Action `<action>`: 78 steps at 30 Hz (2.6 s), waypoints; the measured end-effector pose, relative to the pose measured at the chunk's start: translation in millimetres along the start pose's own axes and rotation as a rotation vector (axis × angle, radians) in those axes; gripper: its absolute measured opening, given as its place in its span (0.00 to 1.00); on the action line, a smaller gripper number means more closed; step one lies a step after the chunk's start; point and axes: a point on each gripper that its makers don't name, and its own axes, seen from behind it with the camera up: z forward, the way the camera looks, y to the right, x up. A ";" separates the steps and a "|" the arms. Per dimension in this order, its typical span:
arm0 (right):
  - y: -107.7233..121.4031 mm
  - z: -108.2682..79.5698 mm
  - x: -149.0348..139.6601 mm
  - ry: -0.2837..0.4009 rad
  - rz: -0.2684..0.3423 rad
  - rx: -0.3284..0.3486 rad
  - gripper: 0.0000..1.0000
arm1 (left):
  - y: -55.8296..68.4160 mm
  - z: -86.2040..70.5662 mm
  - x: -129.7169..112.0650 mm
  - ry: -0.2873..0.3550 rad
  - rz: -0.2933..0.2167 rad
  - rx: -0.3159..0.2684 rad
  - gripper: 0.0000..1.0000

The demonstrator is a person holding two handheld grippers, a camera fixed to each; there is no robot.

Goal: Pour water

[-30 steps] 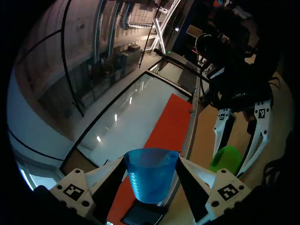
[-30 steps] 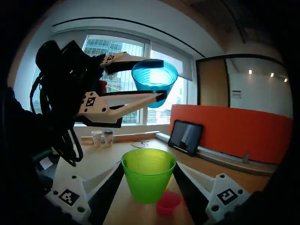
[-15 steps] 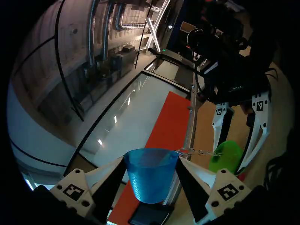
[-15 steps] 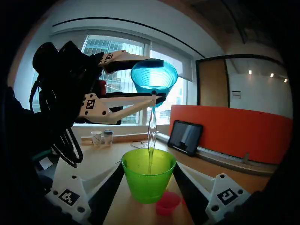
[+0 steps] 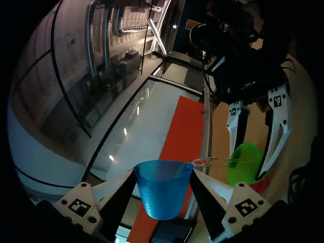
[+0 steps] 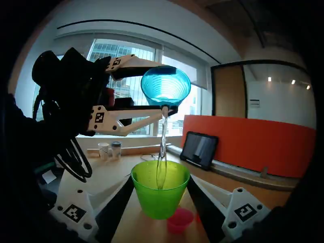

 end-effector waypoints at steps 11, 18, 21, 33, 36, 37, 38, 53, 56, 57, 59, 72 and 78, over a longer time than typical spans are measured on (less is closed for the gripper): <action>-0.2 -1.3 1.9 0.005 -0.003 0.000 0.91 | -4.5 -1.2 5.0 0.003 0.065 0.006 0.87; -0.2 -1.2 2.2 0.008 -0.004 0.000 0.91 | -8.0 -2.1 8.1 0.007 0.115 0.013 0.87; -0.1 -1.2 2.5 0.009 -0.004 0.000 0.91 | -7.9 -1.2 9.1 0.008 0.136 0.014 0.87; 0.3 -2.9 3.3 0.015 -0.005 -0.001 0.91 | -9.4 3.5 9.4 0.009 0.227 0.026 0.88; 1.1 -2.9 3.5 0.015 -0.004 -0.002 0.91 | -10.7 5.1 10.2 0.012 0.251 0.031 0.87; 1.1 -2.8 3.6 0.016 -0.004 -0.003 0.91 | -10.7 5.3 10.6 0.014 0.259 0.032 0.87; 1.1 -2.8 3.8 0.016 -0.005 -0.003 0.91 | -10.7 5.5 11.0 0.015 0.266 0.032 0.88; 0.8 -2.3 7.7 0.023 -0.003 -0.005 0.91 | -10.4 1.4 23.9 0.032 0.401 0.043 0.87; 0.6 -2.0 8.0 0.024 -0.003 -0.005 0.91 | -9.2 1.3 26.6 0.036 0.435 0.044 0.87; 0.5 -1.8 8.1 0.024 -0.003 -0.005 0.91 | -8.6 1.2 27.4 0.037 0.446 0.044 0.87; 0.5 -1.4 8.2 0.024 -0.003 -0.005 0.91 | -7.3 0.9 28.8 0.040 0.465 0.043 0.87; 0.7 -1.6 9.4 0.028 -0.001 -0.006 0.91 | -3.3 1.4 32.0 0.050 0.523 0.051 0.87; 2.0 -1.7 8.3 0.029 -0.001 -0.008 0.91 | -3.2 2.1 31.4 0.053 0.504 0.050 0.87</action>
